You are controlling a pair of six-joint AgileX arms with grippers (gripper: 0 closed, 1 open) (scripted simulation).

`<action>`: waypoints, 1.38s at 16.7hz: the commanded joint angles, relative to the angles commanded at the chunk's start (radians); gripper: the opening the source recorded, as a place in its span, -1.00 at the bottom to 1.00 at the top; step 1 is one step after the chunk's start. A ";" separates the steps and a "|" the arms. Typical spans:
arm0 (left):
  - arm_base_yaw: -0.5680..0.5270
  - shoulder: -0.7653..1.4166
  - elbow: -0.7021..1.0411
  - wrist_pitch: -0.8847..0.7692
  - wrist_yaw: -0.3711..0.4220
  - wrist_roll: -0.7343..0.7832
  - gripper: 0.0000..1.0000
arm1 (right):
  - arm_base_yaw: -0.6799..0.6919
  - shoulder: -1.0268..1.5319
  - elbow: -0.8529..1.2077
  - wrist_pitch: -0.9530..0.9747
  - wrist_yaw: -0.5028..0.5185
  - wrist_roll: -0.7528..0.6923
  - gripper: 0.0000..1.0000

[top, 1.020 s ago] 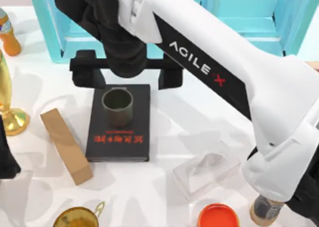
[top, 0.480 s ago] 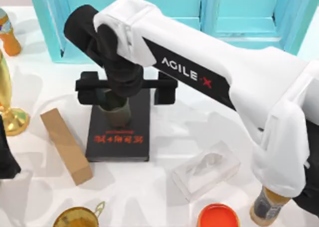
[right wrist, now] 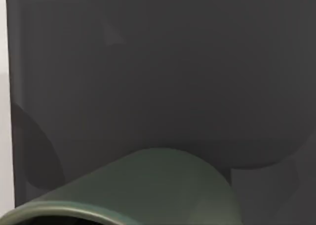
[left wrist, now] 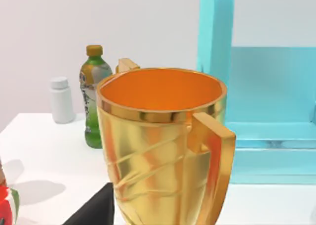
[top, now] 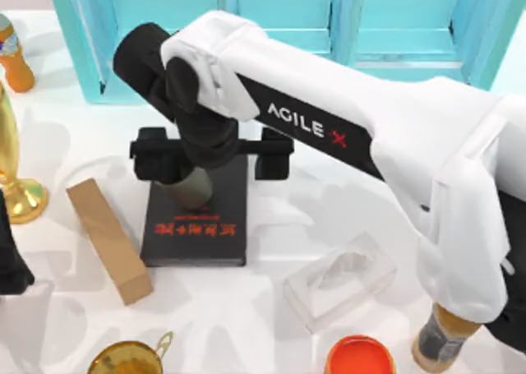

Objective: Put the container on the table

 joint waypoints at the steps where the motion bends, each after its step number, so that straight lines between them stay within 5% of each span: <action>1: 0.000 0.000 0.000 0.000 0.000 0.000 1.00 | 0.000 0.000 0.000 0.000 0.000 0.000 0.70; 12: 0.000 0.000 0.000 0.000 0.000 0.000 1.00 | 0.000 0.000 0.000 0.000 0.000 0.000 -0.96; 23: 0.000 0.000 0.000 0.000 0.000 0.000 1.00 | 0.004 0.001 0.015 -0.012 0.000 0.001 -1.00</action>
